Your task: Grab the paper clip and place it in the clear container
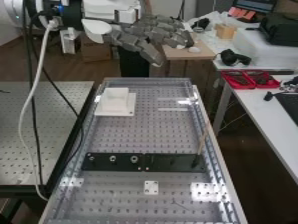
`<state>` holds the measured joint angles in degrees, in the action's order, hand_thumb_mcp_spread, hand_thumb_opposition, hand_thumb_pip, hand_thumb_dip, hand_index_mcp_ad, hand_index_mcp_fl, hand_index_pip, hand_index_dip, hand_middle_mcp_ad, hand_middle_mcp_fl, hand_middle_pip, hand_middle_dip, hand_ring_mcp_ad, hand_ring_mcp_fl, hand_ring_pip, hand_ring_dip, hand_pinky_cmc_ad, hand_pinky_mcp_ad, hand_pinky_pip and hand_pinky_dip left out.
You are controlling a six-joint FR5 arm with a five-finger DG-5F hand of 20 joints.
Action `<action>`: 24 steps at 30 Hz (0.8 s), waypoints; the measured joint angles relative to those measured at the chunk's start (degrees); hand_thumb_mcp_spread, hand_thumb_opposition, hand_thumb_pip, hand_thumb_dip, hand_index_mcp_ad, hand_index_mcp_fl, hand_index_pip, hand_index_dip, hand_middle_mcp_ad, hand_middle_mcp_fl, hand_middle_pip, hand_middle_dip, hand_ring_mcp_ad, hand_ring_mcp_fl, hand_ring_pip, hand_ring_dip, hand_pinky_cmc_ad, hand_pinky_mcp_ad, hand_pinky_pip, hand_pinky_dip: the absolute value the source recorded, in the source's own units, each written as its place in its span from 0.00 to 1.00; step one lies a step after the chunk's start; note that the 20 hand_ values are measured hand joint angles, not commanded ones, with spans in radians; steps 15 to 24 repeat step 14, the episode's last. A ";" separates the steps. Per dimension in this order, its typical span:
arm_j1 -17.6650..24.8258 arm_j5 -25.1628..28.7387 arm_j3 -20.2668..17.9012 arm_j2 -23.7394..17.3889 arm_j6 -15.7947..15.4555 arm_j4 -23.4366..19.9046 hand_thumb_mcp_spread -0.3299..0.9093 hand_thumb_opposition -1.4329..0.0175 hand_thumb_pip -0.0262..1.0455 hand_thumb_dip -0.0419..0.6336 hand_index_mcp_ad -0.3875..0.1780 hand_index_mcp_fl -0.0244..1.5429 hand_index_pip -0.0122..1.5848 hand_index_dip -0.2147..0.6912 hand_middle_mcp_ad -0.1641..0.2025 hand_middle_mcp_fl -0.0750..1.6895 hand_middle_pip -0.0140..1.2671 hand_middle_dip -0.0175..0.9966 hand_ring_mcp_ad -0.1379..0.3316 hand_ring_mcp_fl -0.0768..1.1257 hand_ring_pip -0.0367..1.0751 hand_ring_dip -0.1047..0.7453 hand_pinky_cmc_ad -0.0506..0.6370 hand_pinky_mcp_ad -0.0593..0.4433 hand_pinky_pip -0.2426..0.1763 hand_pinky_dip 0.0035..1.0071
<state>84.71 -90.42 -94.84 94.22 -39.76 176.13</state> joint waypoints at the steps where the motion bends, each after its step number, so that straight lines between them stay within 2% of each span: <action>1: 0.02 0.06 0.03 0.00 -0.12 0.09 0.47 0.50 0.43 0.21 0.47 0.05 0.08 0.43 0.65 0.05 0.11 0.22 0.59 0.06 0.15 0.23 0.65 0.70 0.29 0.63; 24: -0.20 -0.35 -0.10 0.14 0.02 -0.02 0.47 0.50 0.42 0.21 0.47 0.05 0.08 0.43 0.65 0.05 0.11 0.22 0.59 0.06 0.14 0.23 0.65 0.70 0.28 0.62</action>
